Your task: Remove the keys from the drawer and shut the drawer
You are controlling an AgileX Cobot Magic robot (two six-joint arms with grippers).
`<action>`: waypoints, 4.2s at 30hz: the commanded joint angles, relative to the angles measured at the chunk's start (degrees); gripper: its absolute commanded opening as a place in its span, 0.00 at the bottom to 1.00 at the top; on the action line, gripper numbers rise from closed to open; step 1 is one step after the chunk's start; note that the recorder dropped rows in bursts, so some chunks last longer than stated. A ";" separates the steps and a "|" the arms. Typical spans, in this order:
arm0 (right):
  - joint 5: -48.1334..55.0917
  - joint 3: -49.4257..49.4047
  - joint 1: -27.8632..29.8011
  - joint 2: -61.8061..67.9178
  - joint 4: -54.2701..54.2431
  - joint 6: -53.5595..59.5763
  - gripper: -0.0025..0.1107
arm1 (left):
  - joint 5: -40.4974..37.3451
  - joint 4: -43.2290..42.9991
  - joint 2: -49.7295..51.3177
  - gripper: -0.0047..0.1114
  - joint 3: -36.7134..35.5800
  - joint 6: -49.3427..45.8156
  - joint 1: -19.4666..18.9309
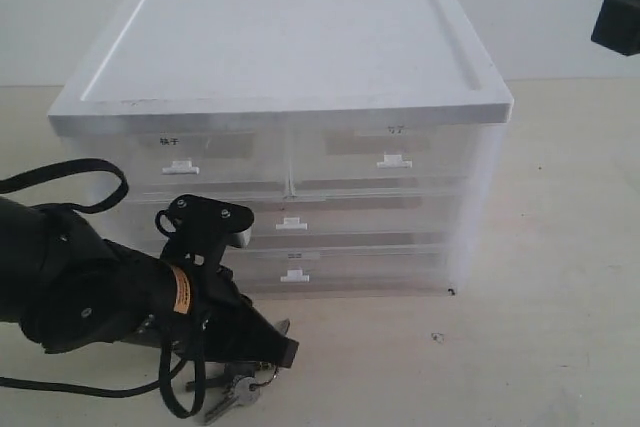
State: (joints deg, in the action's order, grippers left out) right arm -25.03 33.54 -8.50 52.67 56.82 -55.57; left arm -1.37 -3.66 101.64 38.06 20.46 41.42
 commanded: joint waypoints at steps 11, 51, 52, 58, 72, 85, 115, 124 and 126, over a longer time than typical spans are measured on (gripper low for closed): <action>1.37 -0.40 -0.01 -0.03 -0.06 1.10 0.02 | -11.22 -0.06 -11.26 0.08 -9.20 3.13 14.33; 1.93 -0.40 -0.01 -0.03 -0.59 1.71 0.02 | 0.21 -7.60 -5.56 0.08 -4.65 4.38 -3.80; 1.93 -0.40 -0.01 -0.03 -0.59 1.71 0.02 | 0.90 -7.60 -4.90 0.08 -4.65 4.37 -3.80; 1.93 -0.40 -0.01 -0.03 -0.59 1.52 0.02 | 4.00 -7.60 1.56 0.08 -4.65 4.37 -3.80; 2.18 -0.40 -0.01 -0.03 -0.59 1.54 0.02 | 2.65 -7.83 5.63 0.08 2.74 5.03 0.62; 2.17 -0.66 -0.01 -0.03 -0.44 1.31 0.02 | -1.64 -7.93 -15.39 0.08 -6.10 3.98 0.61; 12.78 -18.89 -0.01 -44.89 -8.25 -5.86 0.02 | -1.27 -7.42 -86.98 0.08 -29.81 2.92 0.51; 13.90 -18.89 -0.01 -45.71 -8.25 -7.38 0.02 | -8.21 -6.25 -88.68 0.08 -29.81 5.24 0.51; 13.77 -18.89 -0.01 -45.71 -9.30 -11.60 0.02 | -8.19 -6.45 -88.68 0.08 -29.81 5.24 0.51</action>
State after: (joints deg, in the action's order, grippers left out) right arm -11.52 14.74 -8.50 7.11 48.39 -63.83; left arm -9.45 -10.52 13.38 8.45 25.28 41.88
